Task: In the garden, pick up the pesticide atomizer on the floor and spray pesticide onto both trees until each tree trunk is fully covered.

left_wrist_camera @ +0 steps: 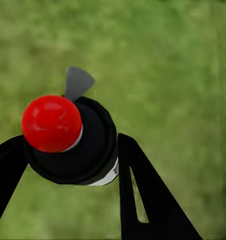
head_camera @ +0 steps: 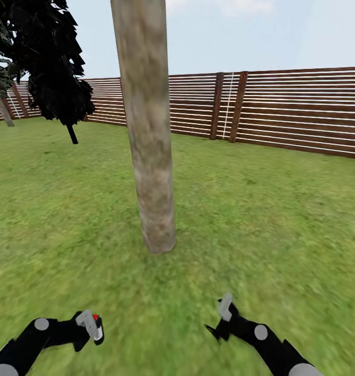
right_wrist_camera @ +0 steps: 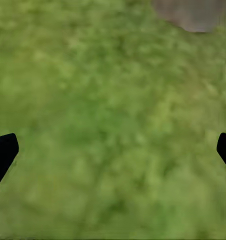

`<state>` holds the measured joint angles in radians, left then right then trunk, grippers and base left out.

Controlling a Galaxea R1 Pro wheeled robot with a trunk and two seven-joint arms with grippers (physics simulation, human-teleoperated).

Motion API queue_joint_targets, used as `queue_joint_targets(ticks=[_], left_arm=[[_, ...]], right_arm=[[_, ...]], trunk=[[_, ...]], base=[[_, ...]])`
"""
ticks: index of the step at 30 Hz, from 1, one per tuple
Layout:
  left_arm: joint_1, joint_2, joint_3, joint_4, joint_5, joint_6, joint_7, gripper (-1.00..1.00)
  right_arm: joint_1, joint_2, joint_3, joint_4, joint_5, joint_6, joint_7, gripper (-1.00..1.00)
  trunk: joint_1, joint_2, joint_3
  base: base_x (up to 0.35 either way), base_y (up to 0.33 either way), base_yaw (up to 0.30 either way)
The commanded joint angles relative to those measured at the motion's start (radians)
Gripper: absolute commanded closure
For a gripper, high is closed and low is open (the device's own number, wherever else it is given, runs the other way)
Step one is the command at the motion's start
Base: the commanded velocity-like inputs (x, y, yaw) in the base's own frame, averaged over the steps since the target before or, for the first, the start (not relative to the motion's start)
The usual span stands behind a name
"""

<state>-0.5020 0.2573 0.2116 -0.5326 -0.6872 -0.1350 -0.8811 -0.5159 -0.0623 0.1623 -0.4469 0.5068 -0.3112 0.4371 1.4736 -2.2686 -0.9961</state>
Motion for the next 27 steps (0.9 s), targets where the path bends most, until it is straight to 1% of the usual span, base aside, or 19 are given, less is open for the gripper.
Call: queue_joint_targets(ticks=[1, 2, 3, 5, 7, 10, 16, 17, 20, 23, 25, 26, 27], left_arm=[[-0.023, -0.001, 0.006, -0.003, -0.036, -0.001, -0.058, 1.0], [-0.052, -0.008, 0.005, -0.006, -0.084, 0.005, -0.11, 1.0], [-0.06, -0.011, 0.005, -0.007, -0.12, 0.006, -0.132, 1.0], [-0.058, -0.001, 0.016, -0.007, -0.109, 0.0, -0.13, 1.0], [-0.058, 0.0, 0.017, -0.007, -0.109, 0.001, -0.13, 1.0], [-0.058, -0.015, 0.014, -0.007, -0.11, -0.012, -0.129, 1.0], [-0.058, -0.05, 0.006, -0.011, -0.12, -0.024, -0.127, 1.0], [-0.058, -0.055, 0.0, -0.013, -0.12, -0.027, -0.127, 1.0], [-0.059, -0.073, -0.016, -0.019, -0.121, -0.029, -0.125, 1.0], [-0.059, -0.09, -0.033, -0.02, -0.121, -0.029, -0.108, 1.0], [-0.059, -0.101, -0.044, -0.02, -0.128, -0.029, -0.097, 1.0], [-0.059, -0.203, -0.164, -0.021, -0.131, -0.029, -0.064, 1.0], [-0.059, -0.21, -0.185, -0.021, -0.132, -0.028, -0.059, 1.0]], right_arm=[[-0.013, 0.0, 0.001, -0.025, 0.027, 0.012, 0.063, -1.0], [-0.029, 0.003, 0.002, -0.08, 0.037, 0.062, 0.178, -1.0], [-0.033, 0.005, 0.003, -0.114, 0.04, 0.094, 0.237, -1.0], [-0.038, 0.017, 0.002, -0.114, 0.039, 0.09, 0.227, -1.0], [-0.038, 0.028, 0.002, -0.114, 0.039, 0.09, 0.227, -1.0], [-0.038, 0.045, 0.004, -0.116, 0.043, 0.093, 0.23, -1.0], [-0.038, 0.079, 0.038, -0.121, 0.041, 0.095, 0.233, -1.0], [-0.038, 0.085, 0.044, -0.122, 0.041, 0.095, 0.233, 1.0], [-0.038, 0.102, 0.061, -0.122, 0.04, 0.095, 0.235, 1.0], [-0.038, 0.119, 0.077, -0.125, 0.04, 0.095, 0.252, 1.0], [-0.039, 0.129, 0.089, -0.127, 0.04, 0.095, 0.263, 1.0], [-0.039, 0.133, 0.103, -0.128, 0.04, 0.095, 0.353, 1.0], [-0.039, 0.137, 0.103, -0.131, 0.039, 0.095, 0.356, 1.0]], trunk=[[0.0, 0.0, -0.001], [0.0, 0.0, -0.001], [0.0, 0.0, -0.001], [0.0, 0.0, -0.001], [0.0, 0.0, -0.001], [0.0, 0.0, -0.001], [0.0, 0.0, -0.001], [0.0, 0.0, -0.001], [0.0, 0.0, -0.001], [0.0, 0.0, -0.001], [0.0, 0.0, -0.001], [0.0, 0.0, -0.001], [0.0, 0.0, -0.001]], base=[[0.0, 0.0, 0.0], [0.0, 0.0, 0.0], [0.0, 0.0, 0.0], [0.0, 0.0, 0.0], [0.0, 0.0, 0.0], [0.0, 0.0, 0.0], [0.0, 0.0, 0.0], [0.0, 0.0, 0.0], [0.0, 0.0, 0.0], [0.0, 0.0, 0.0], [0.0, 0.0, 0.0], [0.0, 0.0, 0.0], [0.0, 0.0, 0.0]])
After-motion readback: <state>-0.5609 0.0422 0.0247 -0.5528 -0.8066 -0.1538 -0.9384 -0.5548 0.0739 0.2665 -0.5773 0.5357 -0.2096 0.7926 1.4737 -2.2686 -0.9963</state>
